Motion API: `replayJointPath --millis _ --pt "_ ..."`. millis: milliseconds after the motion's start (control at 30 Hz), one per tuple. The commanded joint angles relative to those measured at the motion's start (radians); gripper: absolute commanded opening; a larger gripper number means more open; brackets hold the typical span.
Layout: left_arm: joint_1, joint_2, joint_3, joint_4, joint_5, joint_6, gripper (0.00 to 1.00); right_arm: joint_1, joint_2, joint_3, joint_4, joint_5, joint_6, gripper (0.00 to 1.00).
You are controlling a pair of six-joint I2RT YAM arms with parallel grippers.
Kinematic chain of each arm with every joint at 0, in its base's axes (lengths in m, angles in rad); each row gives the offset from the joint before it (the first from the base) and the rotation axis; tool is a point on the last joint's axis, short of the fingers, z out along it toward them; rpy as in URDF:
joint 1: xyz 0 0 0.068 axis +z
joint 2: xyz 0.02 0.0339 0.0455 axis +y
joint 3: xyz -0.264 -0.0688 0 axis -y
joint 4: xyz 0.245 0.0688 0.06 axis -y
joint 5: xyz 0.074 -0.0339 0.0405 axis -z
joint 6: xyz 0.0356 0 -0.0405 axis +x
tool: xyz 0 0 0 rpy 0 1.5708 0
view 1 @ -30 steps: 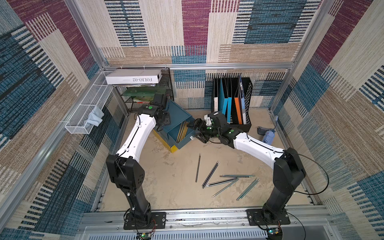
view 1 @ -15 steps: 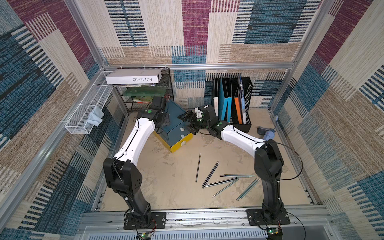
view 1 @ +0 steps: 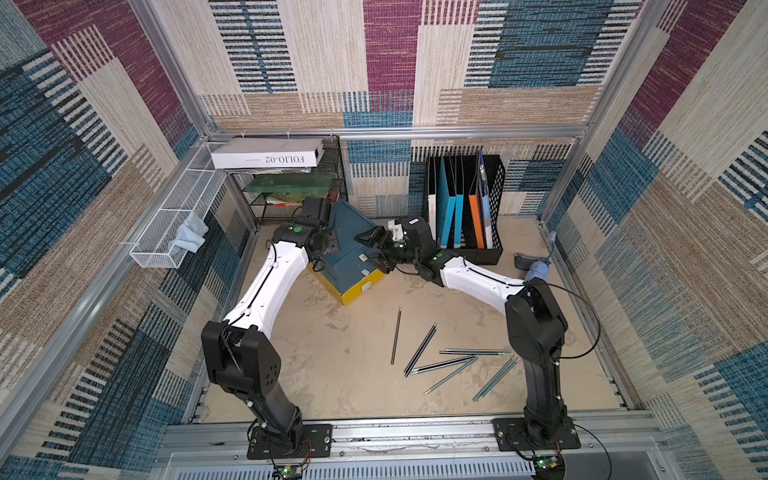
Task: Please place the pencils in the drawer according to their color
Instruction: Close the drawer in the storage box, then open the drawer in the storage box.
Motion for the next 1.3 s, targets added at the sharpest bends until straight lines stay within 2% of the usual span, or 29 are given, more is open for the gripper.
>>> replayJointPath --millis 0,200,433,733,1133,1267 --pt "-0.004 0.02 -0.026 -0.202 0.101 0.022 0.6 -0.003 -0.092 -0.111 0.139 -0.001 0.005 0.91" --pt "-0.003 0.019 -0.025 -0.201 0.098 0.029 0.59 -0.008 -0.187 -0.343 0.224 0.016 0.022 0.91" --pt "-0.004 0.014 -0.024 -0.203 0.099 0.037 0.59 -0.009 -0.158 -0.482 0.363 0.036 0.067 0.86" --pt "-0.004 0.003 -0.038 -0.203 0.11 0.039 0.58 -0.009 -0.033 -0.437 0.438 0.016 0.109 0.69" --pt "-0.004 -0.001 -0.04 -0.203 0.119 0.04 0.57 -0.008 0.091 -0.306 0.441 0.0 0.145 0.58" --pt "-0.004 0.0 -0.044 -0.202 0.121 0.037 0.57 -0.006 0.121 -0.279 0.452 -0.003 0.162 0.52"
